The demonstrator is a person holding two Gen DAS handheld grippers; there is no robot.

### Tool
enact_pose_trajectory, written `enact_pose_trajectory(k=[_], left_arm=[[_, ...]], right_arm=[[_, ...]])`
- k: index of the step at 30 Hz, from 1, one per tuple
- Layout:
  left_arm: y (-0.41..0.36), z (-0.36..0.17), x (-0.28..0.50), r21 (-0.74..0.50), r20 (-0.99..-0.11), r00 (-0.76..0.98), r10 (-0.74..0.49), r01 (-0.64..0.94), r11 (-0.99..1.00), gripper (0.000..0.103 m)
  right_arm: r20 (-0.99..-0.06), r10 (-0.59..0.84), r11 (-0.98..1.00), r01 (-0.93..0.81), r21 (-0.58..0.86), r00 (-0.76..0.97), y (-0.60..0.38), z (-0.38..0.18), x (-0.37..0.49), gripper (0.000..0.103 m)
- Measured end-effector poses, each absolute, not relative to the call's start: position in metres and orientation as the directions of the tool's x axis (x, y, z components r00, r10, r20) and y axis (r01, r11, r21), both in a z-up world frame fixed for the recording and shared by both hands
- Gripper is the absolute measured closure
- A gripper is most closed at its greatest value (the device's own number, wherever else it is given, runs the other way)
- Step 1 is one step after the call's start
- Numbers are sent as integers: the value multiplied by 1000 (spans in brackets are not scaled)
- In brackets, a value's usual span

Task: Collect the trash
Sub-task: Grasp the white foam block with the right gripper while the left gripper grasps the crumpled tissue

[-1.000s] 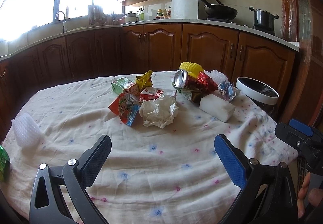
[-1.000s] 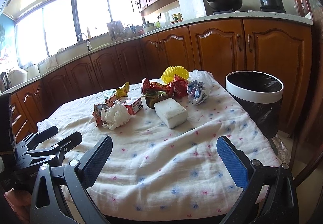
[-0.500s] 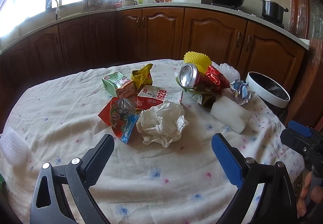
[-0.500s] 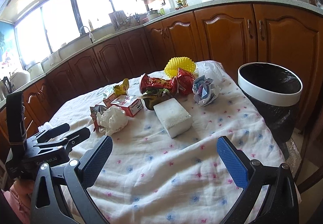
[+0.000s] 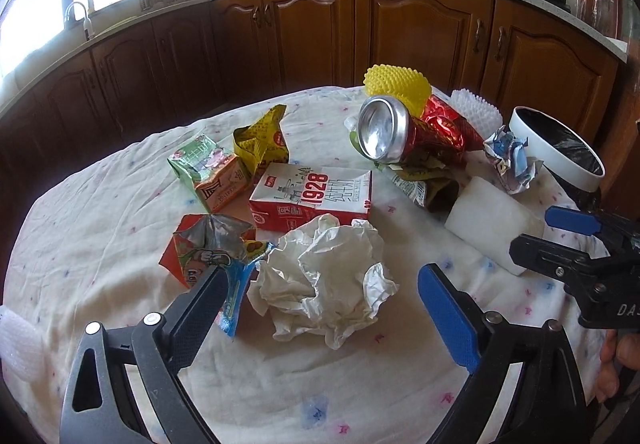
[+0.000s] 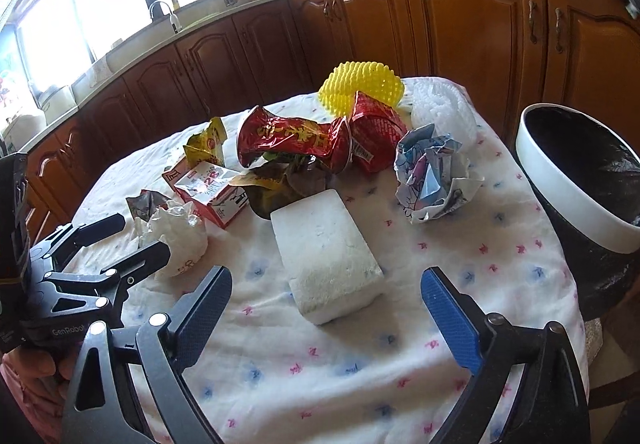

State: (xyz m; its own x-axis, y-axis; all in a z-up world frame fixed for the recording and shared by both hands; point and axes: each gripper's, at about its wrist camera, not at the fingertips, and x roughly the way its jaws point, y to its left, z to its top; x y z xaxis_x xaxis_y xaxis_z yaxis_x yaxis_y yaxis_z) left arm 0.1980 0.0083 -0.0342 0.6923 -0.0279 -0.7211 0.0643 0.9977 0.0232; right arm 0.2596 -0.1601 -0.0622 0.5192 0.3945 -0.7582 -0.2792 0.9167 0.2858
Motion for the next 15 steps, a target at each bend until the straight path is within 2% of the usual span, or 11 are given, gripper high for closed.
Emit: enact_pose_trajectory(k=[4,5,6,7,9,11,15], left_arm=[[7,-41,206,15,-742,670,-38,73,997,35],[8,-42,207,7,-743,668,-45,76,997,39],[9,-41,207,5,-741,670,-46,74,997,49],[10,-40,206,0,-739,672,-49,73,997,57],[13,-38,204,-23,-733,677,-67,74,997,64],[15,-35,199,-48,-728,680,-89,80,996,76],[12,-29,187,-84,-721,679,-135,107,991,78]], right_arm=[[-788,390,915,-294,275,477,-154,-75,271,22],[-794,389,915,-296,273,467,-153,-77,273,30],[-799,390,914,-298,275,458,-153,-80,275,44],[-802,395,912,-299,281,449,-153,-82,276,48],[-795,402,909,-299,289,455,-155,-81,273,48],[-779,423,901,-304,309,462,-157,-76,267,49],[-752,446,893,-300,335,486,-164,-64,254,49]])
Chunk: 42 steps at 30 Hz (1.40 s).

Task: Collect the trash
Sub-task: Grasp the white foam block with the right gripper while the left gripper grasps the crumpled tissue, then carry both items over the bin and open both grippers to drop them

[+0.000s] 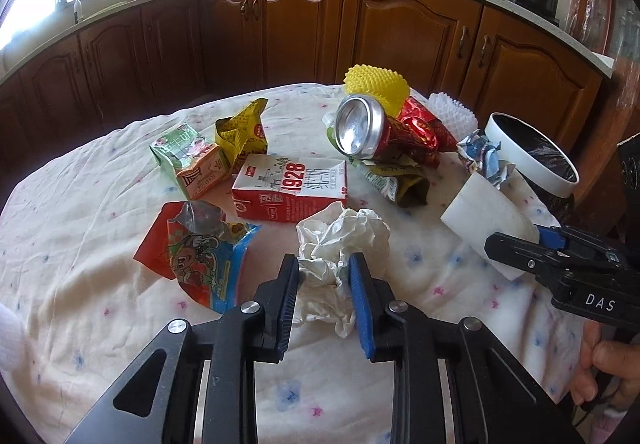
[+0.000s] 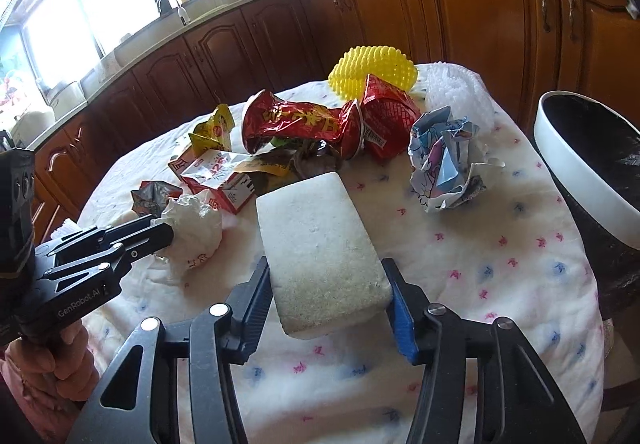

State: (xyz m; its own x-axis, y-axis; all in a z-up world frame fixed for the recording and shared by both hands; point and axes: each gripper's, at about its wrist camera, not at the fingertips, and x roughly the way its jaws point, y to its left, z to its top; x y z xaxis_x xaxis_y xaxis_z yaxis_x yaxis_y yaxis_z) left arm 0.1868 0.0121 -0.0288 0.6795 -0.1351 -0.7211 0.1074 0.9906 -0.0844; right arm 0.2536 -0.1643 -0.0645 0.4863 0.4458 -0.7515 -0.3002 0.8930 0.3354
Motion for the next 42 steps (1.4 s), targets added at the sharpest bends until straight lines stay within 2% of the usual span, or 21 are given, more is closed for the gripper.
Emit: enact_pose_trajectory(k=[9,23,37,42], left_arm=[[-13,-6,170,-137,-691,681,-241,204,969,82],[-73,24,185,-135,-641,681,-353,353,926,83],[-151,22,264,-99,-627,671,-396,435,895,83],[-183,17,305,-109,-650,641,-408,452,885,83]], right_arm=[[-712,438,898,-238,369,549,-205,-46,228,49],[-690,323,932,-92,350,648,-291,-27,225,49],[-707,207,946,46,321,677,-366,-26,271,49],[-730,178,952,70,296,660,-386,-30,302,49]])
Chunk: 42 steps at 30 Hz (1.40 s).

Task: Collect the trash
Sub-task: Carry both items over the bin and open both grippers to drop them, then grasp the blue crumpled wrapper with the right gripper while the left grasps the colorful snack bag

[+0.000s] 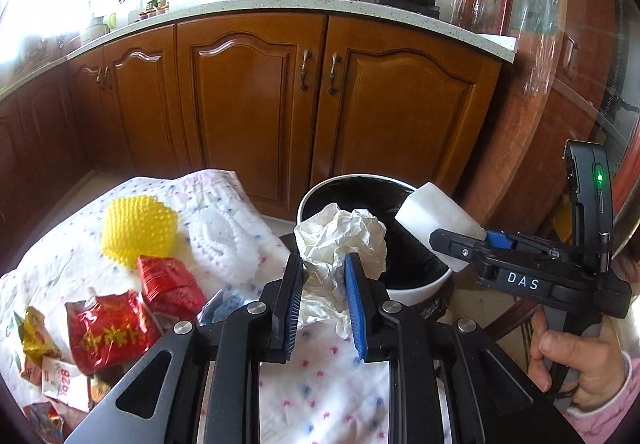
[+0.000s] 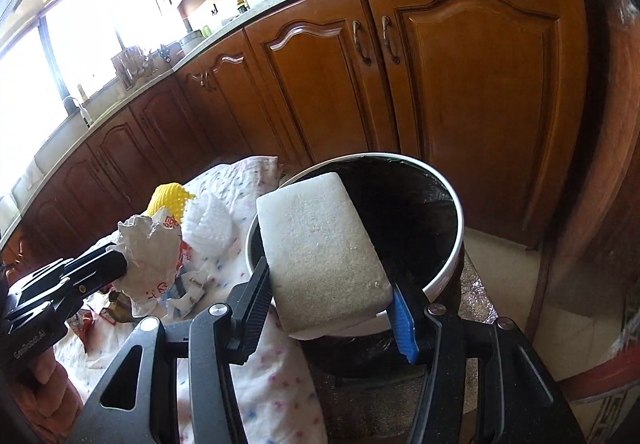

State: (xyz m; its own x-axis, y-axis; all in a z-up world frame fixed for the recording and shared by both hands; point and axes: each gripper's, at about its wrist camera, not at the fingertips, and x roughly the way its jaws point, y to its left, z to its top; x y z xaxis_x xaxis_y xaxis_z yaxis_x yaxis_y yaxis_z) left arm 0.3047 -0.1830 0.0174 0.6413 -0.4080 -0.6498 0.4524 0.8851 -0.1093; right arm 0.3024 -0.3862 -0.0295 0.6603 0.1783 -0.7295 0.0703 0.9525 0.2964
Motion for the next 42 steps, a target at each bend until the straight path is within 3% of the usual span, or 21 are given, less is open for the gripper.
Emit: enact_pose_trajectory(k=[17,20,21,24,29,33,42], left_arm=[[-259,-16,408,-104,-751,537,-384,478,872,81],[-262,-21,416,-122,-762,516,-391,480,869,71],[-263,-21,417,-126,-762,514,-394,479,869,63],[-264,-19,414,-111,-754,533,-384,472,874,48],[-245,-20,404,-147,-737,541,-405,457,877,42],[-224,-16,383,-132,-709,586,-393,437,890,29],[-164,-15,319,-169,-680,635,-367,351,921,29]], right_arm=[[-810,135,966,105,235,570,-418,-62,354,47],[-815,131,969,102,227,565,-420,-64,358,44],[-816,129,969,102,224,563,-421,-65,359,42],[-815,143,965,104,241,561,-426,-64,357,27],[-793,153,956,113,269,589,-427,-58,348,23],[-757,177,944,110,312,629,-424,-50,333,5],[-684,222,909,105,403,695,-393,-38,287,3]])
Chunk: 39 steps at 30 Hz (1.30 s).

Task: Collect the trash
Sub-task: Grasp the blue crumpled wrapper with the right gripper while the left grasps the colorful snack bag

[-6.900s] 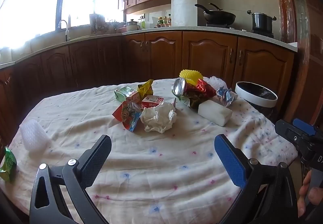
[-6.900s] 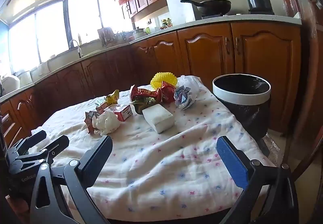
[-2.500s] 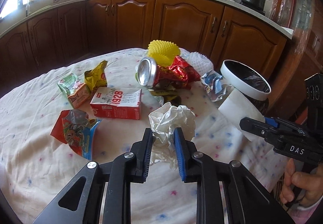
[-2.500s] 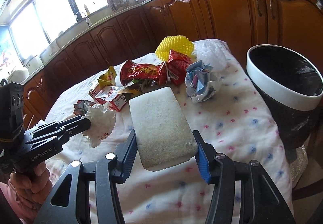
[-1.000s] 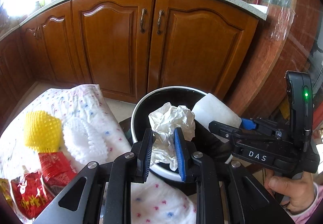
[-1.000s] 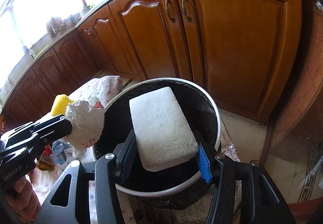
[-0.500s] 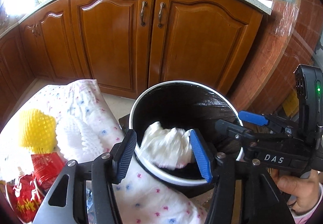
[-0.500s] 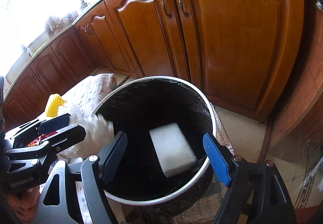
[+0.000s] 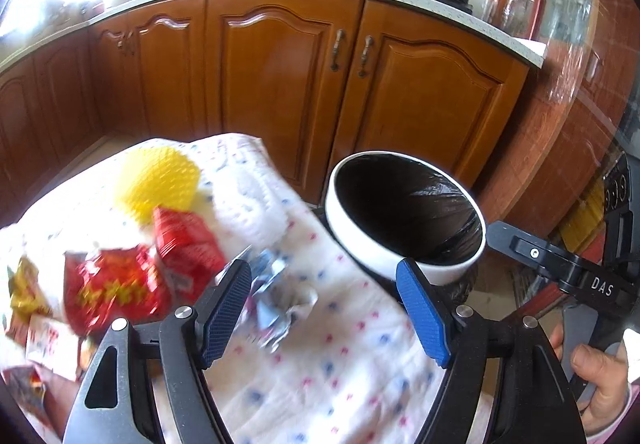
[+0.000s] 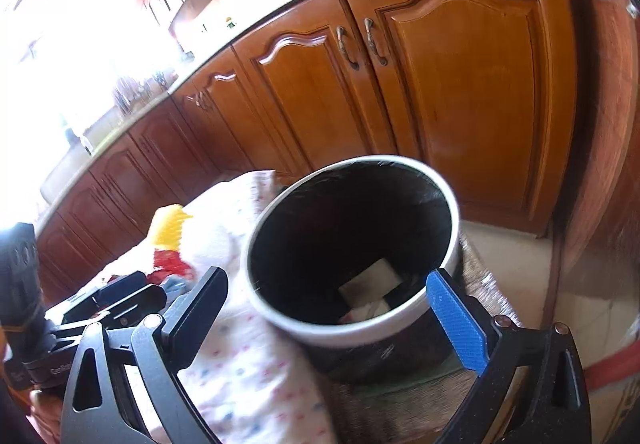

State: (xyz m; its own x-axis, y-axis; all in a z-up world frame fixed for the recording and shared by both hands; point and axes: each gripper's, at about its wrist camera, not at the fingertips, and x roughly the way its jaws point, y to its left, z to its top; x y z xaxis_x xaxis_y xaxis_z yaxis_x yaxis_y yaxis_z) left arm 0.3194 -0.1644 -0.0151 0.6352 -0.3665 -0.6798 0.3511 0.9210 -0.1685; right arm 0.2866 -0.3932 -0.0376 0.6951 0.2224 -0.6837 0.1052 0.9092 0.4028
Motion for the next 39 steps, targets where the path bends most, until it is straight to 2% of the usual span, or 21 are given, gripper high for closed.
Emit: enact_pose_trajectory(k=[9,21,39], left_arm=[[-106,-23,263,-189,-687,663,-297,231,954,29],[-16,-16,212,-212,-698,690,-193,59,976,29],[85,-16,178,-180,-682,732,12,-183,967,29]], right_arm=[[-656,308,878,58,474,689,-342,-37,258,3],[-661,392,871,-25,491,640,-273,-48,256,3],[-691,371,909,-90,407,621,-224,-62,282,3]])
